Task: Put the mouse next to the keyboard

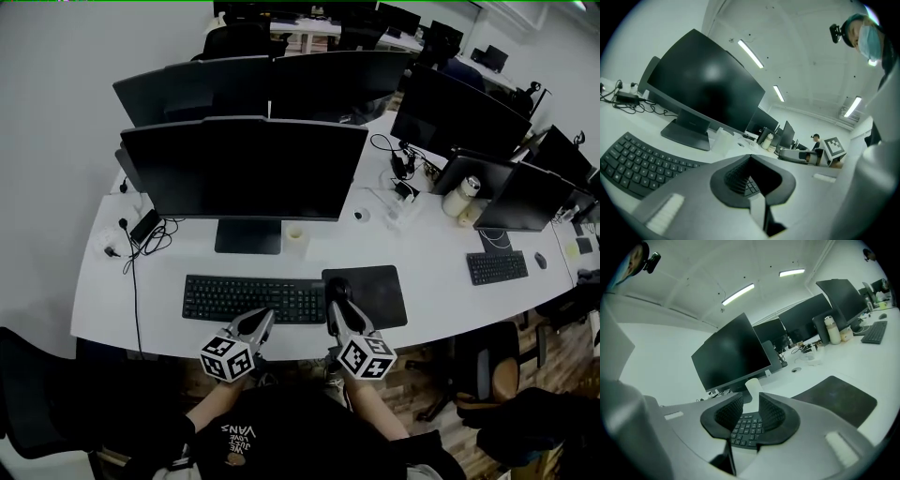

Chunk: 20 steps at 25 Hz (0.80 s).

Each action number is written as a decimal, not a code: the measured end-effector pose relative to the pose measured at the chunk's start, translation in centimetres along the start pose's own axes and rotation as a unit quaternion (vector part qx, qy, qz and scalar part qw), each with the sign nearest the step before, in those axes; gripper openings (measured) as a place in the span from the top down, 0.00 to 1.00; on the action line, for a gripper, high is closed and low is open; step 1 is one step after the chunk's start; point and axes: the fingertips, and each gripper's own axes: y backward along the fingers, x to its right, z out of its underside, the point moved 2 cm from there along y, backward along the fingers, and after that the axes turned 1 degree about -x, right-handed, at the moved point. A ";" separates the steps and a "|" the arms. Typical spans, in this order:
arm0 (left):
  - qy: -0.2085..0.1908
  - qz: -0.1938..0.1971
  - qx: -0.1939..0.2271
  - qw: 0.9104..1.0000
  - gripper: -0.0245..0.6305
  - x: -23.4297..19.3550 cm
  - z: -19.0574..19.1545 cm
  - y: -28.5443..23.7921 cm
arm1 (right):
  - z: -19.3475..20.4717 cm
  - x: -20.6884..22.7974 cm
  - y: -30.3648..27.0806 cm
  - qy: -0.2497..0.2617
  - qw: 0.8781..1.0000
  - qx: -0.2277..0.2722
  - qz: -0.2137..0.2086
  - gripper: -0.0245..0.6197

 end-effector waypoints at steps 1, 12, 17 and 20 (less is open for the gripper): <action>-0.001 0.004 -0.001 1.000 0.96 -0.1 0.0 0.0 | -0.1 -0.3 0.2 0.000 1.000 0.005 0.000 0.81; -0.008 0.033 -0.015 0.999 0.96 -1.0 0.5 1.0 | 1.3 -2.3 1.2 0.007 1.000 0.010 0.009 0.95; -0.013 0.041 -0.020 0.999 0.96 -1.4 0.5 1.6 | 2.4 -3.1 1.4 0.011 1.000 -0.002 0.012 0.95; -0.016 0.046 -0.023 0.999 0.96 -1.7 0.6 1.9 | 3.0 -3.4 1.4 0.014 1.000 -0.006 0.016 0.95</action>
